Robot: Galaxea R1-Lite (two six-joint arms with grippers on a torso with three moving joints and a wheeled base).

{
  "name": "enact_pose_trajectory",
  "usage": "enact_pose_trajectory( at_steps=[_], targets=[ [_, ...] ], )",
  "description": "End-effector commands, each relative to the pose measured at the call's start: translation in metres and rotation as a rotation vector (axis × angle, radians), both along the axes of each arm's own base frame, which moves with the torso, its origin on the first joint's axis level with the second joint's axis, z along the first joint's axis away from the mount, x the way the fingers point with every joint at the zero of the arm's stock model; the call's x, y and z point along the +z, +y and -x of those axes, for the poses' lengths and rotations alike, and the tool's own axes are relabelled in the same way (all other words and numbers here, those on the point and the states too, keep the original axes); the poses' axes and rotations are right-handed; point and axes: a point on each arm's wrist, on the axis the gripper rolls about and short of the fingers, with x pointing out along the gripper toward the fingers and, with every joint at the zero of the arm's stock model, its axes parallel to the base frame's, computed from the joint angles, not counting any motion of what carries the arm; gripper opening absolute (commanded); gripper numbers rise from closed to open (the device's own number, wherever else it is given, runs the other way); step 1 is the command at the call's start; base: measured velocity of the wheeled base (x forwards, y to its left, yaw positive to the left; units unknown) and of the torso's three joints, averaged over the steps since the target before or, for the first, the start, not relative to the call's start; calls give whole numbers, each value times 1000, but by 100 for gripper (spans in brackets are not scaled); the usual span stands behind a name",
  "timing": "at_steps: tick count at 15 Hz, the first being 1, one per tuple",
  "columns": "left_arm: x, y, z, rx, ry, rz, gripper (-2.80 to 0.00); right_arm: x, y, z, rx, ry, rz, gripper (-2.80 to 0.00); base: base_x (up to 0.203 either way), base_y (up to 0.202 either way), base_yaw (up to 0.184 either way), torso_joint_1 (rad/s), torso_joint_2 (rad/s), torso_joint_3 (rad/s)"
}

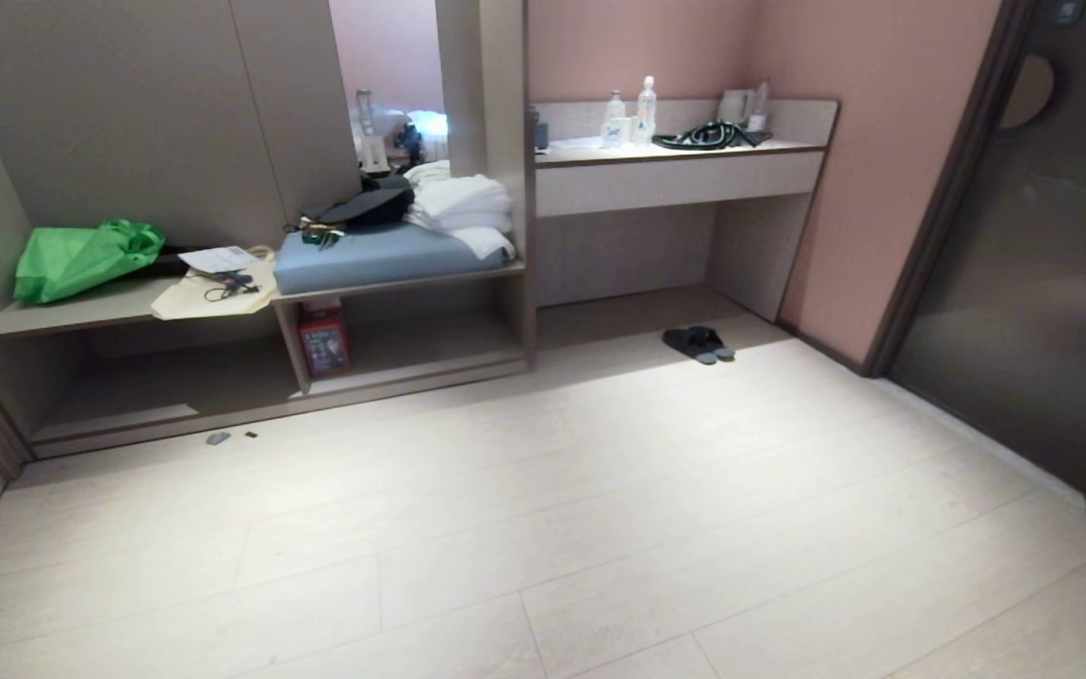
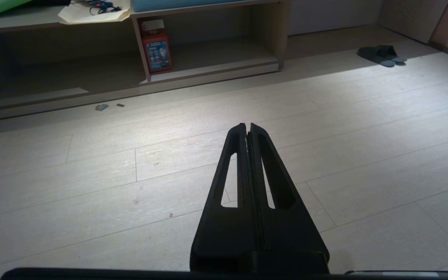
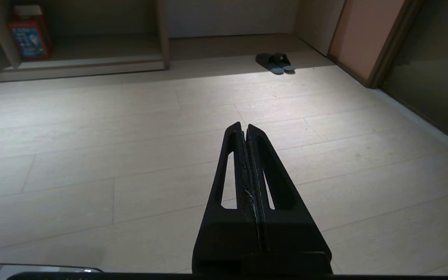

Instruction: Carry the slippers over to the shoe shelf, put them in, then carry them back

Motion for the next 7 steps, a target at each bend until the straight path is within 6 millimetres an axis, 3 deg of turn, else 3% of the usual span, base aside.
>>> enact_pose_trajectory(
  at_steps=[1, 7],
  targets=[
    [0, 0, 0, 1, 0, 1, -280, 0, 0, 0, 0, 1, -3, -280, 0, 0, 0, 0, 0, 0],
    [0, 0, 0, 0, 1, 1, -280, 0, 0, 0, 0, 1, -3, -280, 0, 0, 0, 0, 0, 0]
  ],
)
